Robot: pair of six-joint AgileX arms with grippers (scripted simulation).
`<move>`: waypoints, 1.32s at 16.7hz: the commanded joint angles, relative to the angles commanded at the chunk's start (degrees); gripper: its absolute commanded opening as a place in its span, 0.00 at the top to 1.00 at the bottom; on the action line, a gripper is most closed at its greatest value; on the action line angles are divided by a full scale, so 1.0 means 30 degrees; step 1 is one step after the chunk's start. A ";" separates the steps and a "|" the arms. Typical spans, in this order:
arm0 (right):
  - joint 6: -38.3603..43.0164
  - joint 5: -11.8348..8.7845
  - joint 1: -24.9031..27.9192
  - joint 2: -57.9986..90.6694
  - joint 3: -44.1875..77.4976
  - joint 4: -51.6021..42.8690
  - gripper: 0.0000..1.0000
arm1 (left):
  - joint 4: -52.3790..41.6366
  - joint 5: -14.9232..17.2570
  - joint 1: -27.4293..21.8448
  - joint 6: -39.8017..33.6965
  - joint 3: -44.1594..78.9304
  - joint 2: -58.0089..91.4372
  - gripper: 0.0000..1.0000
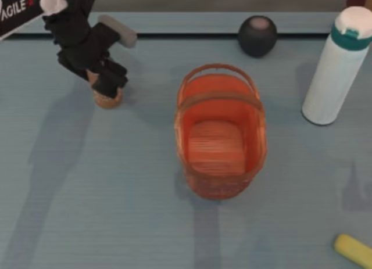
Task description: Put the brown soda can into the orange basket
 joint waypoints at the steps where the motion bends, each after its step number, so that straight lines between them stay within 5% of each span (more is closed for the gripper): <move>1: 0.0000 0.0000 0.0000 0.0000 0.0000 0.0000 0.00 | 0.1254 0.0879 -0.0096 -0.0396 -0.0507 -0.0193 1.00; 15: 0.0000 0.0000 0.0000 0.0000 0.0000 0.0000 0.00 | 2.6635 1.6979 -0.1721 -0.7889 -1.0444 -0.5437 1.00; 19: 0.0000 0.0000 0.0000 0.0000 0.0000 0.0000 0.00 | 3.1241 2.0187 -0.2017 -0.9396 -1.2615 -0.6790 1.00; 22: 0.0000 0.0000 0.0000 0.0000 0.0000 0.0000 0.00 | 3.2580 2.1230 -0.2108 -0.9879 -1.3332 -0.7278 1.00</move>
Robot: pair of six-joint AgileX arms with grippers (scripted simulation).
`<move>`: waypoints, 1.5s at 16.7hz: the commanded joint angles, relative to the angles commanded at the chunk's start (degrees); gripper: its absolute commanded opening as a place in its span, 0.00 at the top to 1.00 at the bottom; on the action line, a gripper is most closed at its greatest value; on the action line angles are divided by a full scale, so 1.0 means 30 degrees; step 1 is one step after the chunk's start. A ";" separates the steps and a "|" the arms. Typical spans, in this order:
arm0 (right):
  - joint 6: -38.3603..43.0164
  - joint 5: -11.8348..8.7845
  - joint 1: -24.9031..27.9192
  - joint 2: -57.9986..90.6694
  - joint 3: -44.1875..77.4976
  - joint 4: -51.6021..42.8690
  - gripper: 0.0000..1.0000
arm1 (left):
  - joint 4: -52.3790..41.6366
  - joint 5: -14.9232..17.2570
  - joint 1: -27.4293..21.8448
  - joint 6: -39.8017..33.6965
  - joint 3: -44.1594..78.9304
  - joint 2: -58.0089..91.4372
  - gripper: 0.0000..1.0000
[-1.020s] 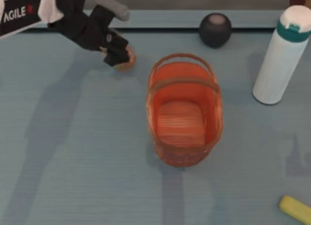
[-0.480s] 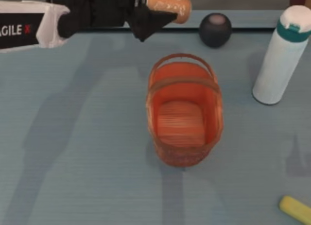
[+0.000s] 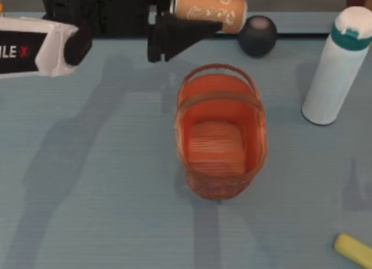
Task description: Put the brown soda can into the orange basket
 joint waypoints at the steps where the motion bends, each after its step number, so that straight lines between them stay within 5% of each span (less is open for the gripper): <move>1: 0.0000 0.0000 0.0000 0.0000 0.0000 0.0000 0.00 | 0.0048 0.0039 -0.0003 -0.0018 -0.0027 -0.0019 1.00; 7: 0.0000 0.0000 0.0000 0.0000 0.0000 0.0000 0.00 | 0.0328 0.0041 0.0121 0.0009 -0.0055 0.0357 1.00; 14: 0.0000 0.0000 0.0000 0.0000 0.0000 0.0000 0.00 | 0.5681 0.0115 0.0427 -0.0097 -0.1653 0.3850 1.00; 20: 0.0000 0.0000 0.0000 0.0000 0.0000 0.0000 0.00 | 0.6466 0.0074 0.0498 -0.0086 -0.1983 0.4380 1.00; 25: 0.0000 0.0000 0.0000 0.0000 0.0000 0.0000 0.00 | 0.6466 0.0074 0.0498 -0.0086 -0.1983 0.4380 0.62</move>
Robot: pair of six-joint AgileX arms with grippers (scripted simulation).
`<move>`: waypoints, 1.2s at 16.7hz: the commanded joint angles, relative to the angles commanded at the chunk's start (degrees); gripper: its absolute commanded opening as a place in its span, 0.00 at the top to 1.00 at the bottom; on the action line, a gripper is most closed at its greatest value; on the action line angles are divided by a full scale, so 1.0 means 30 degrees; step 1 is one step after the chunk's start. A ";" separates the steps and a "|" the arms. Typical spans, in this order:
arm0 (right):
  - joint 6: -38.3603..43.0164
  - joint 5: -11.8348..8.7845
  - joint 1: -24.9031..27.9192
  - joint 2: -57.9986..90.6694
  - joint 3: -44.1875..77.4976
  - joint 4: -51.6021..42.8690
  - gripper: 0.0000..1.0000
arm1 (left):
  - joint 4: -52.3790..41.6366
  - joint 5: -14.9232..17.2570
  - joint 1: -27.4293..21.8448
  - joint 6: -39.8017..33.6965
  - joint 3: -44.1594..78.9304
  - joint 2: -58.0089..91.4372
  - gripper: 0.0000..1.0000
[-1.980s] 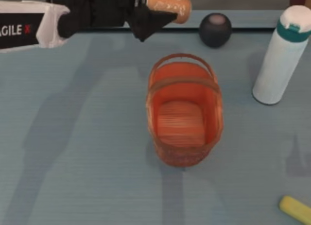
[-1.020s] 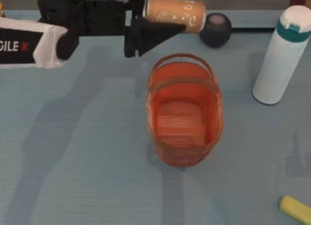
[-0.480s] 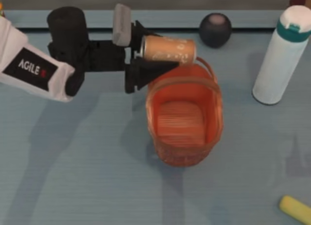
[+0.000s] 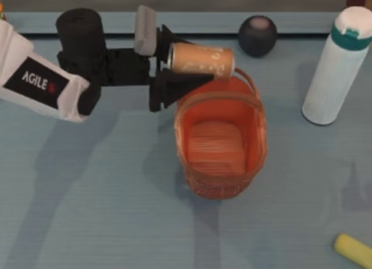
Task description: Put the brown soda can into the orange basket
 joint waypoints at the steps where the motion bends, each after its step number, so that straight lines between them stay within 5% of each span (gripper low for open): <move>1: 0.0000 0.0000 0.0000 0.0000 0.0000 0.0000 0.00 | 0.0000 0.0000 0.0000 0.0000 0.0000 0.0000 0.55; 8: 0.0000 0.0000 0.0000 0.0000 0.0000 0.0000 0.00 | 0.0000 0.0000 0.0000 0.0000 0.0000 0.0000 0.02; 20: 0.0300 -0.0109 0.0231 0.0481 0.0470 -0.0343 0.00 | -0.0269 -0.0259 0.0009 -0.0145 -0.0245 -0.0362 0.00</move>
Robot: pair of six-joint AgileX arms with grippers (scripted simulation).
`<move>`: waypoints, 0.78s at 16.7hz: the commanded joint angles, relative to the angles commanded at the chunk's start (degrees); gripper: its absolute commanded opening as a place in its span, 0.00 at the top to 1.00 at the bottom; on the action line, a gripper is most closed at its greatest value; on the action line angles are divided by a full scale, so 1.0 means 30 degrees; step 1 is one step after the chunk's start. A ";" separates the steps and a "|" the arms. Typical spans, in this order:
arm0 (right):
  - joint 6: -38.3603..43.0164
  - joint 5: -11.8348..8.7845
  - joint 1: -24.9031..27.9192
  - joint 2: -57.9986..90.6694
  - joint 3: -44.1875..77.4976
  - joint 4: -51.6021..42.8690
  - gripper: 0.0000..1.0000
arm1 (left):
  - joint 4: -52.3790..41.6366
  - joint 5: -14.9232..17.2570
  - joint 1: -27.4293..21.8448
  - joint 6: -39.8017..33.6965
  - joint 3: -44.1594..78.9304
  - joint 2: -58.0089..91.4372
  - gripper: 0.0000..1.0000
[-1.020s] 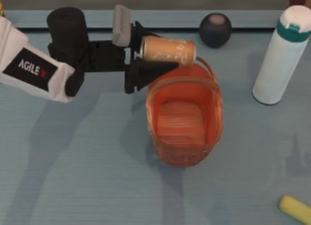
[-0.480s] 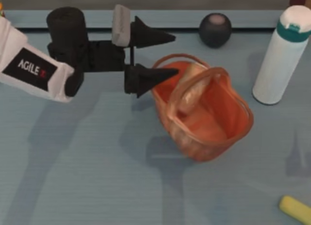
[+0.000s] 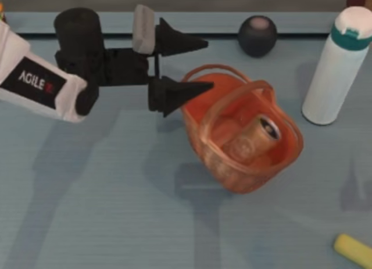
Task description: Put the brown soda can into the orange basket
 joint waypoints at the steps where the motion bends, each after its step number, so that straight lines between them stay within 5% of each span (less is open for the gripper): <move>1: 0.0308 -0.0092 0.0216 0.0487 0.0480 -0.0347 0.00 | -0.0263 -0.0269 0.0083 -0.0139 -0.0255 -0.0358 0.00; 6: 0.3420 -0.0558 0.1899 0.5238 0.5262 -0.3721 0.00 | -0.2800 -0.3069 0.0944 -0.1240 -0.2804 -0.4325 0.00; 13: 1.0911 -0.0655 0.4817 1.6285 1.6685 -1.1538 0.00 | -0.7751 -0.9216 0.2748 -0.2390 -0.8227 -1.4952 0.00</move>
